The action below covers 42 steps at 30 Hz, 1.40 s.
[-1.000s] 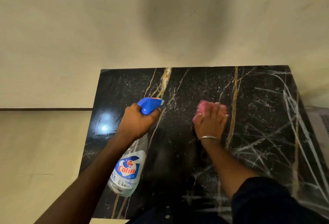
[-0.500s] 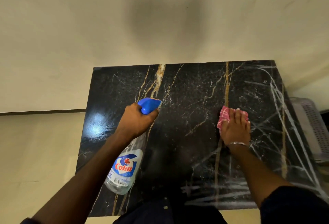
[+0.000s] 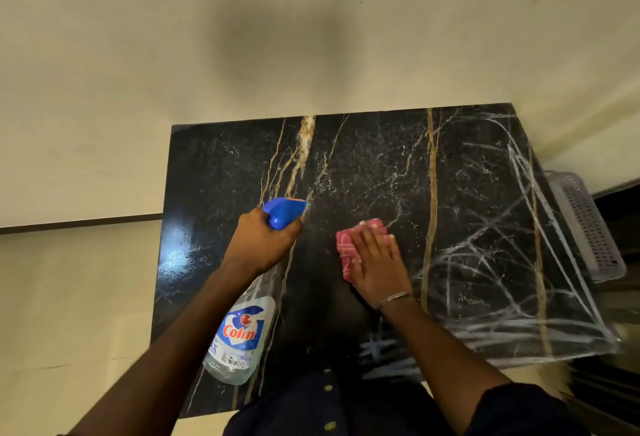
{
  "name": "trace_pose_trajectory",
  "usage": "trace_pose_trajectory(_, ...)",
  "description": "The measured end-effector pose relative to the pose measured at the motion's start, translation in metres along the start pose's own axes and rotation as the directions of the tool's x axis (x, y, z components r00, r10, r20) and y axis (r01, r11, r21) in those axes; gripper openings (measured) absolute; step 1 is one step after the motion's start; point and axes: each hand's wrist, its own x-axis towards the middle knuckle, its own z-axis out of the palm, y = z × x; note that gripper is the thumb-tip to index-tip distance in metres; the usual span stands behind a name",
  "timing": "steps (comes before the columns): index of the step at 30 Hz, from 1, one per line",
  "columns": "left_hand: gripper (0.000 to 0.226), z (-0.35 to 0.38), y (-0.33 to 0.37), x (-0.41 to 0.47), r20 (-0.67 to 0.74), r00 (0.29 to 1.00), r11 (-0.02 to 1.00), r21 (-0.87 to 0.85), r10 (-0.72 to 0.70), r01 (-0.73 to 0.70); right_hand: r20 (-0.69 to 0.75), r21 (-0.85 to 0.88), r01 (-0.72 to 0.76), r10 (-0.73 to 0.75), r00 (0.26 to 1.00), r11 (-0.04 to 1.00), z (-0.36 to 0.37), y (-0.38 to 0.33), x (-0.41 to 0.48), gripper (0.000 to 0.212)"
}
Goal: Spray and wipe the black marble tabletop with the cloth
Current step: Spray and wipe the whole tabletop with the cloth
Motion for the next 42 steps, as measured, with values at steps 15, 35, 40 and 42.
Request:
trace_pose_trajectory(15,0.018,0.007,-0.016,-0.007,0.065,0.998,0.996,0.082,0.022,-0.027,-0.128,0.096,-0.232,0.243,0.961,0.968,0.006,-0.002,-0.009,0.073)
trace_pose_trajectory(35,0.029,0.033,-0.019,-0.031,0.068,0.997,0.996,0.085,-0.038,0.033,-0.091,0.052,-0.164,0.168,0.981,0.985,0.02,-0.025,-0.036,0.074)
trace_pose_trajectory(40,0.034,0.033,-0.015,-0.03,0.076,0.997,0.996,0.089,-0.029,0.022,-0.051,-0.039,0.031,-0.033,0.998,0.999,0.016,0.027,-0.035,0.07)
trace_pose_trajectory(42,0.03,0.028,-0.012,-0.032,0.049,0.999,0.996,0.09,-0.004,-0.001,-0.071,-0.026,-0.129,0.127,0.989,0.991,0.011,0.06,-0.03,0.071)
